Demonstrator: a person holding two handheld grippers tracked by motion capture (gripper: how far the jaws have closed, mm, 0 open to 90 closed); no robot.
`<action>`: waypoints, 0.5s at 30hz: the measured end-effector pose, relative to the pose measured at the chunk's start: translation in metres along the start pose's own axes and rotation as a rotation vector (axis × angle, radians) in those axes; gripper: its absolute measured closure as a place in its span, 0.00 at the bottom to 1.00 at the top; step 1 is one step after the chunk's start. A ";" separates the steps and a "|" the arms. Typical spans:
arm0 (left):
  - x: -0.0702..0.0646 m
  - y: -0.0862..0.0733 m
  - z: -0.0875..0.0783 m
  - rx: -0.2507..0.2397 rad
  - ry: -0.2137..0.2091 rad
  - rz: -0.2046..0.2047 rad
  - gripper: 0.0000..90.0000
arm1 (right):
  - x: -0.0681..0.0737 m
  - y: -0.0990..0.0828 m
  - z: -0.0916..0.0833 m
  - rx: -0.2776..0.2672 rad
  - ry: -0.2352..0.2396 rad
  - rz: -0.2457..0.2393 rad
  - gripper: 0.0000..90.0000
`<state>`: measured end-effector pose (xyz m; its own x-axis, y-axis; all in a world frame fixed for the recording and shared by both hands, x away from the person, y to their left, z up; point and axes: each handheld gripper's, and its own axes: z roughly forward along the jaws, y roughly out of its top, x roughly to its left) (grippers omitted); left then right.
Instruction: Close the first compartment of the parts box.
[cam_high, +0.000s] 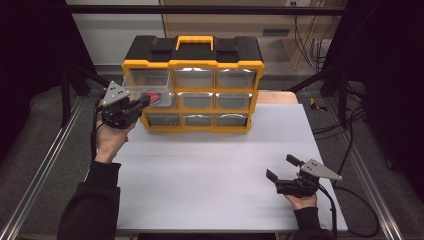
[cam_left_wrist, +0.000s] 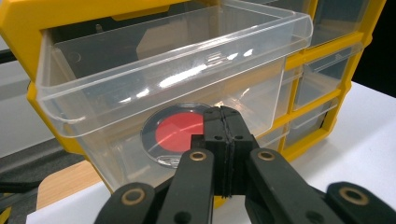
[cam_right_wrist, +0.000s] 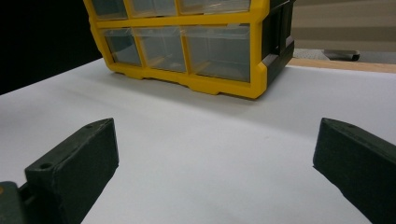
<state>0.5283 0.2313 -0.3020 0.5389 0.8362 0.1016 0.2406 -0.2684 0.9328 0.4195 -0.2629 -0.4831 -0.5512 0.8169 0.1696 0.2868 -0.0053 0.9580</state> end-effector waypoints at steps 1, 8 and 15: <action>0.000 0.000 0.001 0.001 0.001 0.000 0.99 | 0.000 0.000 0.000 0.000 0.000 0.000 0.01; 0.002 0.002 0.005 0.002 0.005 -0.002 0.99 | 0.000 0.000 0.000 0.000 -0.001 -0.003 0.01; 0.003 0.003 0.012 0.004 0.012 -0.007 0.99 | 0.000 0.000 0.000 0.001 0.000 -0.001 0.01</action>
<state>0.5404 0.2276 -0.3032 0.5278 0.8436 0.0989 0.2480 -0.2644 0.9320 0.4197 -0.2628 -0.4832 -0.5510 0.8172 0.1688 0.2870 -0.0044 0.9579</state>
